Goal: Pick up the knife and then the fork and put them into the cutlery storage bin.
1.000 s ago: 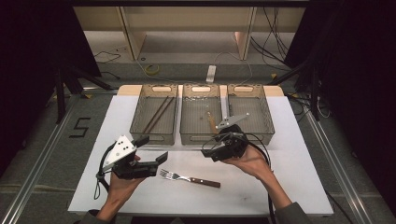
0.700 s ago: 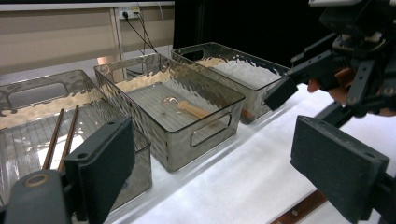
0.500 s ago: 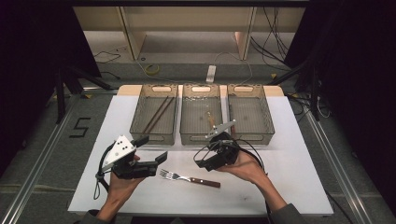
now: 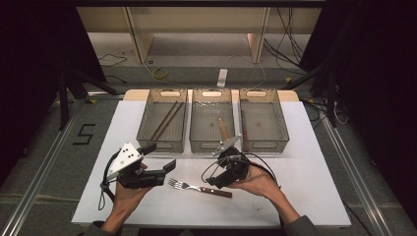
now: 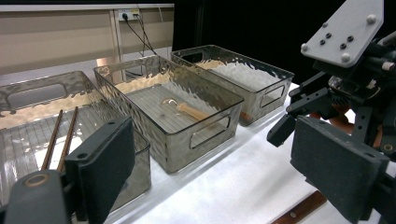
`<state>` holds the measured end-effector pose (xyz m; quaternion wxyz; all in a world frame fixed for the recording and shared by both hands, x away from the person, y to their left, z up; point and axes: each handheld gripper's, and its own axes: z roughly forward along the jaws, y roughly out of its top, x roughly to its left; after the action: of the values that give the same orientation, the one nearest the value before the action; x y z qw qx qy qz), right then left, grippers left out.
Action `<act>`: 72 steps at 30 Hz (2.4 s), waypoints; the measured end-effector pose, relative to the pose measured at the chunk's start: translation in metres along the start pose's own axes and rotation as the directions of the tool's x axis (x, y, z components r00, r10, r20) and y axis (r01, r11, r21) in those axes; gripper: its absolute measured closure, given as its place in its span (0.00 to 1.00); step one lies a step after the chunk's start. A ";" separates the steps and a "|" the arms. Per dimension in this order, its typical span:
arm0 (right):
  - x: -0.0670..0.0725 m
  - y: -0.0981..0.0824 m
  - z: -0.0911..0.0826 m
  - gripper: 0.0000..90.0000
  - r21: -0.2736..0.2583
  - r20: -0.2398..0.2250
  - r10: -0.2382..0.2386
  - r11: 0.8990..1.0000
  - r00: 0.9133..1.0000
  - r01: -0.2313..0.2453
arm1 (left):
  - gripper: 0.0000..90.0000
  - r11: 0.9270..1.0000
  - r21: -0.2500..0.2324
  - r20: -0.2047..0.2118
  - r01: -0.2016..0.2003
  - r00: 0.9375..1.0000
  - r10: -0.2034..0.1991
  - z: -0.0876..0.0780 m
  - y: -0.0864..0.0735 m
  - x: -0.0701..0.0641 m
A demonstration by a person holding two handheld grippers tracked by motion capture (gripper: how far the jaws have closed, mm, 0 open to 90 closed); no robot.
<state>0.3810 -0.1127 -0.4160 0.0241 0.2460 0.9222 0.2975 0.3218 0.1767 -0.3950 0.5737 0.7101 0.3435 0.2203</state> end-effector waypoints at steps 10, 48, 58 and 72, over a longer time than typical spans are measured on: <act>0.010 -0.003 0.012 0.33 0.066 -0.020 -0.037 0.997 0.999 0.038 | 0.15 1.000 -0.001 -0.001 0.000 1.000 0.000 0.000 0.000 0.000; 0.021 -0.014 0.049 0.76 0.251 -0.003 -0.145 0.958 0.989 0.141 | 0.15 1.000 0.000 0.001 -0.002 1.000 0.002 -0.001 0.000 0.000; 0.025 -0.015 0.050 0.80 0.249 0.010 -0.169 0.955 0.986 0.161 | 0.15 1.000 0.001 0.002 -0.002 1.000 0.002 0.000 0.000 0.000; 0.030 -0.012 0.051 0.85 0.285 0.028 -0.196 0.941 0.980 0.180 | 0.15 1.000 0.002 0.003 -0.001 1.000 0.000 0.000 0.000 0.000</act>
<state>0.3595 -0.0793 -0.4615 0.0429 0.1662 0.9732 0.1528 0.3217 0.1765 -0.3950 0.5736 0.7111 0.3425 0.2189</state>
